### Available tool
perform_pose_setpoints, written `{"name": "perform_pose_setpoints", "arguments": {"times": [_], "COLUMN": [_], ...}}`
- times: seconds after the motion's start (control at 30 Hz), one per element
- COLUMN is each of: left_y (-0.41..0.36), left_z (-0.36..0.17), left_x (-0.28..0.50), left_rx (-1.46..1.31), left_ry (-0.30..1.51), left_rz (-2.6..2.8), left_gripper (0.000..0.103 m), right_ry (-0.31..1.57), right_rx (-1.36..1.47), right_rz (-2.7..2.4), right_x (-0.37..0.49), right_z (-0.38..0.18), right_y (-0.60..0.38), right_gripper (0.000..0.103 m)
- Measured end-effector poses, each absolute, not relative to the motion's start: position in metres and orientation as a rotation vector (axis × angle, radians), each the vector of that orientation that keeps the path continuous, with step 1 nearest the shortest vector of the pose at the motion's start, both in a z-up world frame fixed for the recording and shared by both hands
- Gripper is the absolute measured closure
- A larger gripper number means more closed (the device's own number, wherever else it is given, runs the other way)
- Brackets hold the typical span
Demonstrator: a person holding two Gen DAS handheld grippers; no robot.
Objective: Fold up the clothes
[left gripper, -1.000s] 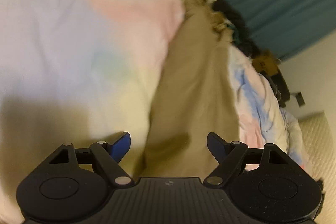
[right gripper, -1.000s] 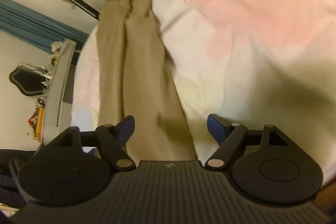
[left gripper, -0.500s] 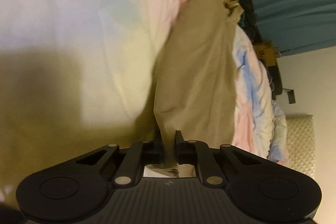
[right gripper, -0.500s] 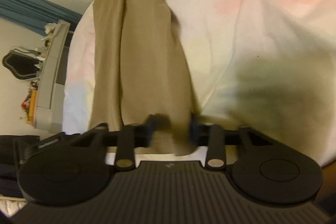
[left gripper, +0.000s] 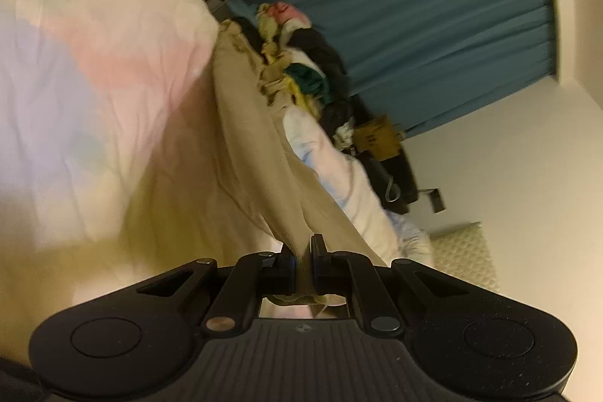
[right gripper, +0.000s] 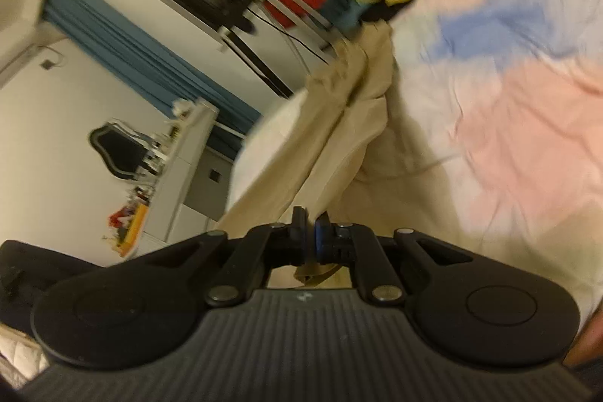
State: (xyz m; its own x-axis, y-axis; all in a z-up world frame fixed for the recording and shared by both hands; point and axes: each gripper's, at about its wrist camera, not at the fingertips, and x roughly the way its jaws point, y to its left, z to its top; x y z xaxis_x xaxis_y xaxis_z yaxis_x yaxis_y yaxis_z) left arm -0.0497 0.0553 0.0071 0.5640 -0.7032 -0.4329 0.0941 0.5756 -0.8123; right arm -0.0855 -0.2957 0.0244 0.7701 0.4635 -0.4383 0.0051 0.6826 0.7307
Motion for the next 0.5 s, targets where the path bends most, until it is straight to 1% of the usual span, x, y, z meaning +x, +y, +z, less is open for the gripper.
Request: {"name": "perform_pose_setpoints", "arguments": {"times": [0.1, 0.27, 0.4, 0.5], "left_y": [0.051, 0.042, 0.042, 0.032], "left_z": [-0.003, -0.035, -0.036, -0.014], "left_x": [-0.082, -0.141, -0.137, -0.096], "left_rx": [-0.823, -0.753, -0.728, -0.625], "left_ry": [0.851, 0.886, 0.874, 0.814], "left_rz": [-0.536, -0.507, -0.513, -0.513], "left_gripper": [0.095, 0.096, 0.095, 0.095], "right_ry": [0.643, 0.695, 0.719, 0.690], "right_rx": [0.747, 0.755, 0.783, 0.761], "right_rz": [0.280, 0.272, 0.264, 0.245], "right_x": [-0.110, -0.154, -0.149, -0.123], "right_z": [0.023, -0.010, -0.023, -0.016], "right_y": [-0.299, -0.295, -0.292, -0.291], "right_gripper": [0.095, 0.095, 0.095, 0.095]}}
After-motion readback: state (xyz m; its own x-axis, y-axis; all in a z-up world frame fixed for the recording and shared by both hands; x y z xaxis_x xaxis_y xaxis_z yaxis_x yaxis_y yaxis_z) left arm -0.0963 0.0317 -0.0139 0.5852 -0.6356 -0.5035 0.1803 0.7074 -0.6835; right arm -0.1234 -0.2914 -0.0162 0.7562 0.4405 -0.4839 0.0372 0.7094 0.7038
